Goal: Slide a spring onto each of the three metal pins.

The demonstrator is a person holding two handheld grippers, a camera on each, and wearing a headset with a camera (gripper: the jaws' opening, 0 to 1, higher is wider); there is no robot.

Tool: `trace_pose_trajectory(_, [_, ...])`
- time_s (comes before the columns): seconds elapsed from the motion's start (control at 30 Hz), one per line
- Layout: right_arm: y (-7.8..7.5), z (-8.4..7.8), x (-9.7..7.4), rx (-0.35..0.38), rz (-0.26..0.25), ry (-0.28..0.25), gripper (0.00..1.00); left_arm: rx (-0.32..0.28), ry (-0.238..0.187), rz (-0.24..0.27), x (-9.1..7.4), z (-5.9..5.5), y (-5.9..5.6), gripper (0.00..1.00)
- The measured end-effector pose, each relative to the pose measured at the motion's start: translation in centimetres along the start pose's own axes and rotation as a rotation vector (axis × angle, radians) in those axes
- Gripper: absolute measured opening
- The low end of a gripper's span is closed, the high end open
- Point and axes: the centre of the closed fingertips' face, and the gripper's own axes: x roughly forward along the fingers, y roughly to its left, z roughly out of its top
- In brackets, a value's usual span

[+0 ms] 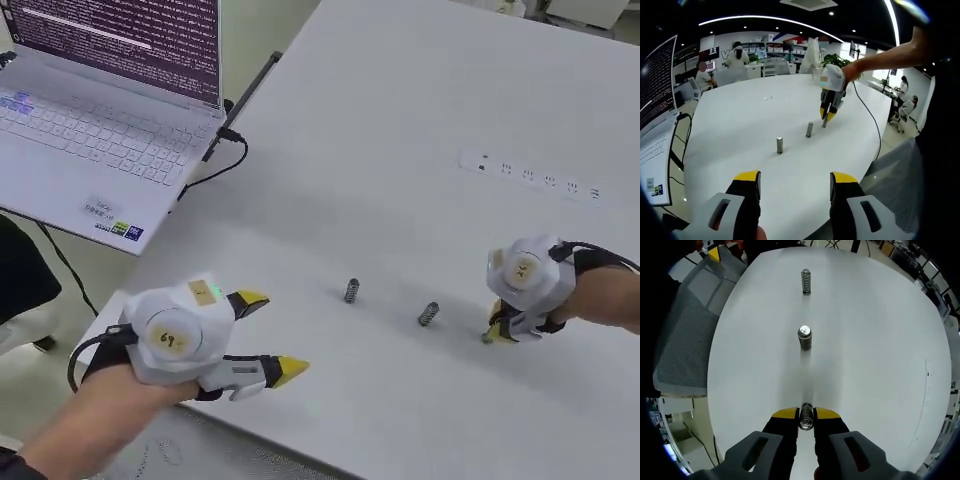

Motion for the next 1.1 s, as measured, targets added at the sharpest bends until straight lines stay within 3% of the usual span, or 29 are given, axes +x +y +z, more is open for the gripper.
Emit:
trace_pose_trajectory(0.5, [0.2, 0.2, 0.2, 0.003, 0.003, -0.005, 0.12, 0.002, 0.002, 0.000, 0.0, 0.1, 0.0, 0.51])
trace_pose_trajectory(1.1, [0.8, -0.4, -1.2, 0.004, -0.028, -0.015, 0.27, 0.012, -0.003, -0.010, 0.1, 0.4, -0.4, 0.51])
